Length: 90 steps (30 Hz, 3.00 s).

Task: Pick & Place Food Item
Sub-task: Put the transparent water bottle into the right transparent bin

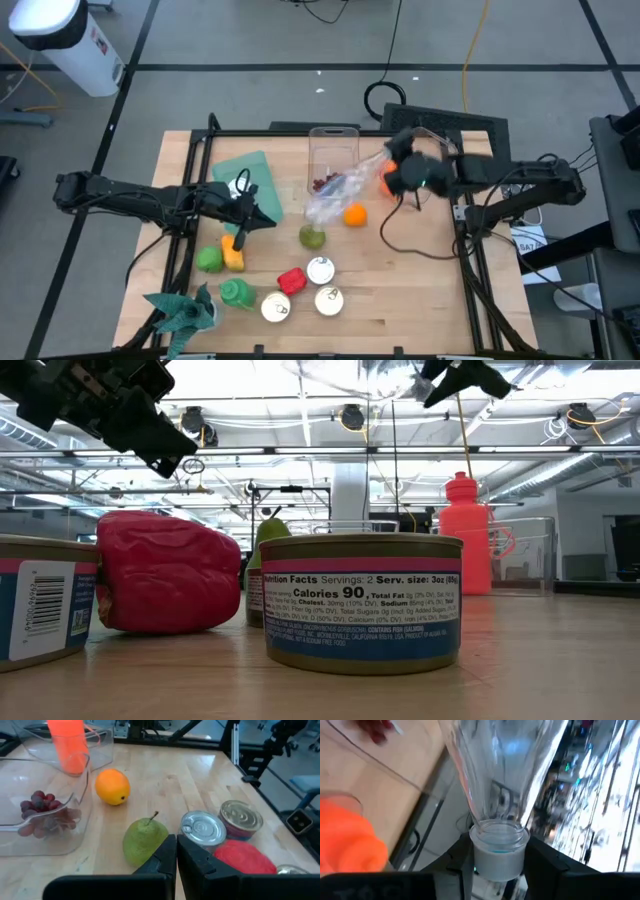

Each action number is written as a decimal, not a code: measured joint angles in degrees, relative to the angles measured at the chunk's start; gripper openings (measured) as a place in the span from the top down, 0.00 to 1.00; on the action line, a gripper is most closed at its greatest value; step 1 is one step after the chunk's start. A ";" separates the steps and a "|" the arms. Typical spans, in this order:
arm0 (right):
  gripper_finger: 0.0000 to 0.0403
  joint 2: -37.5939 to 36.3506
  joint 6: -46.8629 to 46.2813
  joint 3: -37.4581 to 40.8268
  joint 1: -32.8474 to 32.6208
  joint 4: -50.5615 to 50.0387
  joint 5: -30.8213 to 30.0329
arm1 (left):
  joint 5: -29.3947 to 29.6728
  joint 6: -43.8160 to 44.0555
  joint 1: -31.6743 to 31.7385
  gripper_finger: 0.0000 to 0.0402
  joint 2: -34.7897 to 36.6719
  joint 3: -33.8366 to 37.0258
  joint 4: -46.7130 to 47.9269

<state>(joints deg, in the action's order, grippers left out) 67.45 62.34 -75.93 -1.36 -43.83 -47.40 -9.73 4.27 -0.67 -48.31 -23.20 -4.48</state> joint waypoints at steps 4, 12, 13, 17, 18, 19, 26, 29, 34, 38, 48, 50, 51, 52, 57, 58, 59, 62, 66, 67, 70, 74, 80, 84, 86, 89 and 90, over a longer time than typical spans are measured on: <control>0.70 -0.22 6.28 5.30 -5.06 8.75 -1.75 | 0.30 4.62 0.00 0.95 0.00 0.00 -5.71; 0.70 -0.25 35.81 19.65 -8.93 38.40 -10.35 | 1.52 12.26 0.00 0.94 -0.55 0.00 -15.28; 0.70 -0.23 39.13 21.42 -8.93 42.59 -10.14 | 1.97 13.32 -0.02 0.92 -0.55 0.00 -15.66; 0.70 -0.32 45.42 25.96 -8.91 55.82 -7.93 | 1.19 15.77 0.35 0.78 -0.55 0.00 -17.01; 0.70 -0.33 46.30 26.69 -8.91 57.94 -7.30 | 0.95 15.86 0.52 0.72 -0.55 0.00 -17.06; 0.70 -0.31 47.42 27.37 -8.95 59.71 -6.48 | 0.75 16.37 0.83 0.67 -0.55 0.00 -16.99; 0.70 -0.24 57.73 31.42 -9.36 72.07 6.98 | -2.71 20.83 6.26 0.24 -2.62 -5.71 -14.77; 0.70 -0.25 61.71 32.62 -8.94 77.04 14.14 | -5.63 21.90 9.43 0.12 -6.33 -12.12 -7.75; 0.69 -0.20 64.80 33.45 -7.73 79.67 20.09 | -10.52 21.23 12.47 0.02 -16.87 -24.18 -1.60; 0.68 -0.27 65.00 33.45 -6.62 80.17 22.12 | -15.72 20.76 12.87 0.01 -26.30 -33.14 -1.24; 0.68 1.11 66.32 33.41 -6.47 80.17 21.52 | -24.39 17.46 11.52 0.01 -45.46 -51.05 4.10; 0.68 1.67 66.35 33.41 -6.46 80.55 19.76 | -25.49 17.05 10.86 0.01 -48.07 -52.46 5.20; 0.68 1.92 66.33 33.41 -6.46 80.86 18.99 | -25.79 17.06 10.53 0.01 -48.99 -52.77 5.27; 0.68 1.96 66.23 33.43 -6.48 80.89 18.52 | -25.83 17.03 10.21 0.01 -49.83 -53.05 5.04; 0.69 1.94 66.20 33.53 -6.48 80.90 17.50 | -26.61 16.79 9.49 0.01 -52.90 -53.40 1.47; 0.68 1.94 66.21 33.61 -6.48 80.88 17.47 | -26.61 16.73 9.46 0.01 -53.08 -53.40 1.30; 0.68 1.94 66.12 33.63 -6.48 80.90 17.37 | -26.35 16.31 9.46 0.01 -53.16 -53.40 1.20; 0.68 1.94 64.93 33.65 -6.41 80.85 17.12 | -25.03 14.46 9.16 0.07 -53.20 -53.40 0.91; 0.68 1.94 63.43 33.69 -6.41 80.77 17.23 | -23.42 13.98 8.42 0.25 -53.20 -53.40 -0.23; 0.68 1.94 63.49 33.69 -6.40 80.67 17.16 | -23.27 14.27 8.33 0.31 -53.20 -53.40 -0.35; 0.68 1.94 63.63 33.69 -6.07 80.41 17.22 | -23.25 14.88 8.31 0.43 -53.27 -53.30 -0.51; 0.68 1.92 62.70 33.67 -5.38 80.50 17.44 | -23.48 14.91 8.53 0.43 -53.27 -53.29 -0.77; 0.63 1.92 56.53 33.67 -4.97 81.79 17.49 | -24.44 13.86 8.66 0.43 -53.27 -53.29 -0.94; 0.53 1.01 49.07 33.59 -4.21 89.08 17.89 | -26.14 10.56 8.51 0.43 -52.57 -53.28 0.60; 0.48 -0.28 45.83 33.34 -3.19 91.45 18.86 | -26.22 9.23 8.41 0.43 -52.46 -53.27 1.48; 0.43 -2.36 38.72 33.45 -1.38 91.07 19.39 | -25.71 7.26 8.55 0.43 -50.98 -53.16 4.32; 0.41 -3.27 34.92 33.47 -0.53 90.69 20.07 | -25.41 6.41 8.59 0.43 -50.31 -53.20 5.11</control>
<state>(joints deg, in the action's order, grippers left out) 64.18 97.27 -42.46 -1.89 46.86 -27.33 -35.14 10.68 7.92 -98.62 -76.40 0.63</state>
